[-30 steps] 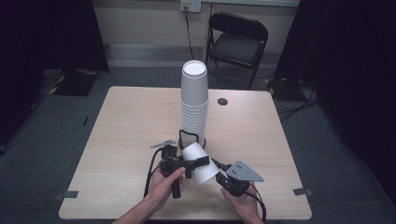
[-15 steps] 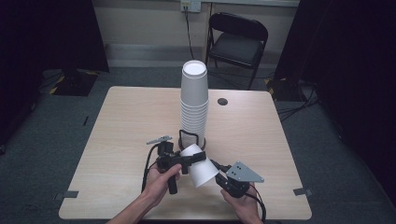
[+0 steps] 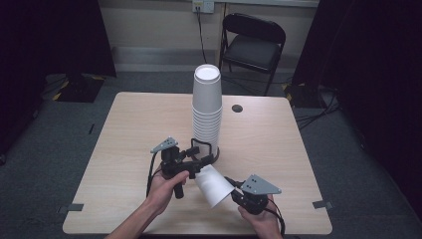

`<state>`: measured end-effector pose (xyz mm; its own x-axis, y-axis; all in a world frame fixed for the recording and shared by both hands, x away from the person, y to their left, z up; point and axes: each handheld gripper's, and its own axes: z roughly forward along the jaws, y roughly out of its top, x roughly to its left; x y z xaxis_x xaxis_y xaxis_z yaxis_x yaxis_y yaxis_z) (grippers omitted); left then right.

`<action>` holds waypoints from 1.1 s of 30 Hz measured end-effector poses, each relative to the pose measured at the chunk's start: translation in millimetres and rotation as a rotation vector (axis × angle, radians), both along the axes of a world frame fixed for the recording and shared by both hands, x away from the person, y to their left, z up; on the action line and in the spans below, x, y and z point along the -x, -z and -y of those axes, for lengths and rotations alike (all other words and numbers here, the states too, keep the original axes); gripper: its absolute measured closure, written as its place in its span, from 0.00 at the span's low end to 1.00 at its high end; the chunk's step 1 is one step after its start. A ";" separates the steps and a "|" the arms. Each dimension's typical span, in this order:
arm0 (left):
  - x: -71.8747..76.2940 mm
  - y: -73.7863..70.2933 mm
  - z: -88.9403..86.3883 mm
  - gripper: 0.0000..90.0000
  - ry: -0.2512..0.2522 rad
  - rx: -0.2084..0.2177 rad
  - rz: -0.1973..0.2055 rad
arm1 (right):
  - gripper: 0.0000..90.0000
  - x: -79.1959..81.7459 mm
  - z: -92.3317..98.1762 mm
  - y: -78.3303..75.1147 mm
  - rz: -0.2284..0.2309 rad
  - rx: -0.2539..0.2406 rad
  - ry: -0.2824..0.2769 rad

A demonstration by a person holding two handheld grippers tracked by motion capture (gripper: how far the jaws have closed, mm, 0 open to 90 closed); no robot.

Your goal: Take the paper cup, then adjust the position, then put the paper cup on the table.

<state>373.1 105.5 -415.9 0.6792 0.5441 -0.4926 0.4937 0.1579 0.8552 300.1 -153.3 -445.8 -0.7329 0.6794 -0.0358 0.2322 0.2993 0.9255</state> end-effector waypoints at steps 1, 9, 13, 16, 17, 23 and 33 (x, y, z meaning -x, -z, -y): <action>0.5 -0.9 0.0 0.17 -0.001 -0.013 0.015 | 0.95 -0.6 0.2 0.3 -0.011 0.006 0.003; 1.7 -0.9 2.0 0.17 0.039 -0.101 0.053 | 0.96 -7.3 9.5 -1.6 -0.100 0.033 0.045; 1.5 -0.8 3.5 0.17 0.041 -0.163 0.111 | 0.96 -9.7 14.5 -4.2 -0.128 0.045 0.059; 0.5 -0.7 3.1 0.17 0.057 -0.217 0.145 | 0.96 -12.4 17.7 -4.7 -0.147 0.046 0.063; 0.4 -0.8 2.9 0.18 0.064 -0.225 0.155 | 0.96 -13.4 18.7 -5.4 -0.157 0.048 0.064; 0.8 -0.8 -0.8 0.18 0.132 -0.294 0.240 | 0.96 -19.0 22.3 -8.3 -0.189 0.050 0.079; 3.1 0.7 0.2 0.18 0.201 -0.460 0.331 | 0.96 -19.8 30.2 -10.5 -0.241 0.062 0.094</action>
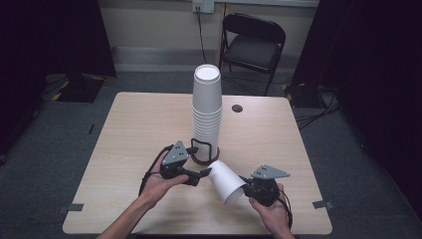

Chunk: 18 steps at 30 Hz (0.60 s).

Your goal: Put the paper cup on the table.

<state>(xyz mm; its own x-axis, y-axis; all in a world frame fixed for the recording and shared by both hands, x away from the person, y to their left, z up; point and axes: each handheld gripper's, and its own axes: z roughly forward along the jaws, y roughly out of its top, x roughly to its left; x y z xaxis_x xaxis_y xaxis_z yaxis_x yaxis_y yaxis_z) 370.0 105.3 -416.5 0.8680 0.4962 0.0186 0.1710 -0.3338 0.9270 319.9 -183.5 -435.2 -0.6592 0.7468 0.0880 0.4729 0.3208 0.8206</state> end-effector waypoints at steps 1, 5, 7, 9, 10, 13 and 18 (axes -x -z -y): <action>1.2 0.9 0.8 0.18 0.007 -0.029 0.016 | 0.96 0.2 0.6 -0.2 -0.001 0.002 0.002; 5.0 4.2 3.3 0.18 0.065 -0.131 0.097 | 0.96 -0.6 3.8 -2.2 -0.014 0.003 -0.002; 7.6 6.7 5.5 0.18 0.106 -0.163 0.122 | 0.96 -2.1 4.5 -2.6 -0.023 0.008 -0.003; 9.8 9.8 7.3 0.18 0.131 -0.190 0.146 | 0.96 -3.7 5.3 -3.0 -0.041 0.017 0.000; 11.2 12.0 8.5 0.18 0.143 -0.214 0.167 | 0.96 -4.2 5.8 -2.9 -0.047 0.016 0.000; 13.5 16.4 11.2 0.19 0.167 -0.254 0.200 | 0.96 -5.5 6.9 -3.4 -0.063 0.025 -0.004; 15.4 20.0 21.9 0.18 0.220 -0.287 0.247 | 0.96 -9.4 10.3 -3.8 -0.099 0.035 0.008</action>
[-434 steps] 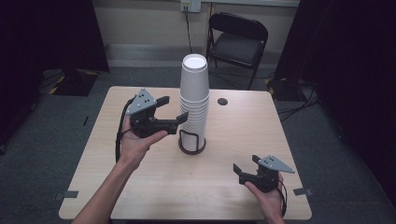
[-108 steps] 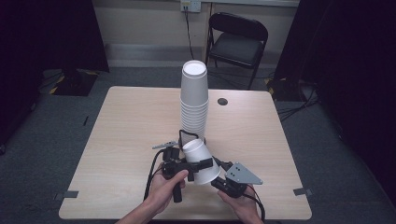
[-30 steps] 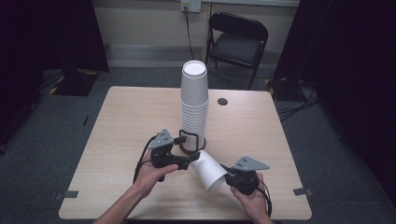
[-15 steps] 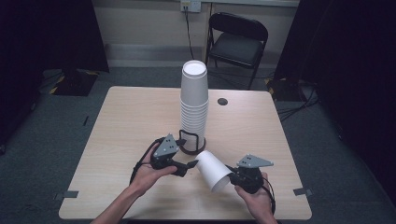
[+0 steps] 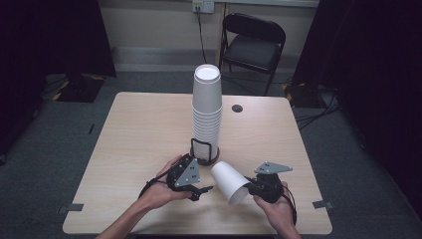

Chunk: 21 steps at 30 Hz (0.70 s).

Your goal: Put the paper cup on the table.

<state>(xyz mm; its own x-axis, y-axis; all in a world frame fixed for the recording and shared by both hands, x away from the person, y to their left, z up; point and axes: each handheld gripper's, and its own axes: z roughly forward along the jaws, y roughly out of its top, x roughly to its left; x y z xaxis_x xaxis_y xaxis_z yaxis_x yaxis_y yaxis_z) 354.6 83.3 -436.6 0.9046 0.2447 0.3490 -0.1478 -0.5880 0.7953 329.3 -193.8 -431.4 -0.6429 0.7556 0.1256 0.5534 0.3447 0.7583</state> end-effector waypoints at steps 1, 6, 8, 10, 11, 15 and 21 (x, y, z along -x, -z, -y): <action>0.4 0.6 1.6 0.18 0.011 -0.004 0.012 | 0.96 -0.9 0.8 -0.5 -0.004 0.002 -0.006; 5.5 5.3 8.4 0.18 0.056 -0.068 0.073 | 0.96 -4.4 2.2 -3.4 -0.040 0.004 -0.029; 8.5 7.0 9.9 0.19 0.075 -0.080 0.087 | 0.96 -4.6 -0.2 -1.8 -0.054 0.009 -0.050; 11.7 9.1 12.3 0.19 0.091 -0.103 0.110 | 0.96 -4.0 -3.5 -1.1 -0.058 0.023 -0.062; 12.2 9.7 13.1 0.19 0.095 -0.107 0.115 | 0.96 -4.0 -5.6 -1.0 -0.064 0.024 -0.072; 12.9 10.2 16.4 0.17 0.117 -0.130 0.145 | 0.96 -5.0 -10.3 -1.1 -0.082 0.035 -0.087; 14.0 12.6 21.5 0.14 0.126 -0.160 0.186 | 0.96 -8.2 -11.9 -0.8 -0.094 0.037 -0.089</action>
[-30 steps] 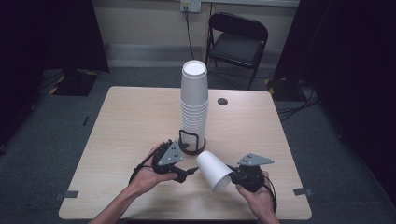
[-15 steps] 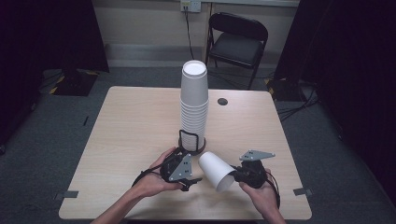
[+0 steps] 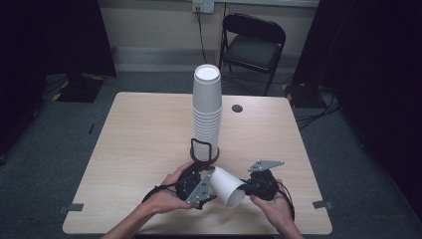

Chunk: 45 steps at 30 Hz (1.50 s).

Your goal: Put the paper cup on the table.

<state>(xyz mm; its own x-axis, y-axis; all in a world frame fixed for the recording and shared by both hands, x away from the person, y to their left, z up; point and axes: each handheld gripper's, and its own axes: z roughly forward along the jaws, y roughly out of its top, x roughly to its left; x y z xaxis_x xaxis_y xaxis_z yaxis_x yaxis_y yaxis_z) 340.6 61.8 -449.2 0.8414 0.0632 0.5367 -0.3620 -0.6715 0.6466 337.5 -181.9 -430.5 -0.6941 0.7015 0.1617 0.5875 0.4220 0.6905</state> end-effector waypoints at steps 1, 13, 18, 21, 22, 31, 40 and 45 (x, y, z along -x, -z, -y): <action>-0.2 0.3 0.9 0.12 0.004 -0.006 0.001 | 0.96 -0.8 -1.5 0.5 -0.004 -0.002 -0.001; 7.5 1.1 21.3 0.01 0.045 -0.032 0.042 | 0.96 -2.3 -6.9 0.3 -0.006 -0.008 -0.002; 10.0 1.6 25.3 0.00 0.051 -0.022 0.031 | 0.96 -2.3 -7.6 0.4 -0.013 -0.028 -0.001; 12.7 1.5 31.0 0.00 0.051 -0.048 0.031 | 0.96 -2.7 -8.7 1.3 -0.021 -0.033 -0.001; 13.8 3.2 33.8 0.00 0.043 -0.033 0.020 | 0.96 -2.7 -9.2 1.6 -0.022 -0.030 -0.005; 17.0 2.0 42.5 0.02 0.054 -0.056 0.050 | 0.96 -4.0 -7.3 3.1 -0.031 -0.045 0.016; 25.5 2.0 49.7 0.08 0.069 -0.024 0.063 | 0.97 -3.8 -10.5 5.3 -0.039 -0.058 0.020; 24.9 -0.3 50.6 0.08 0.084 -0.030 0.071 | 0.98 -3.3 -10.4 5.0 -0.044 -0.068 0.027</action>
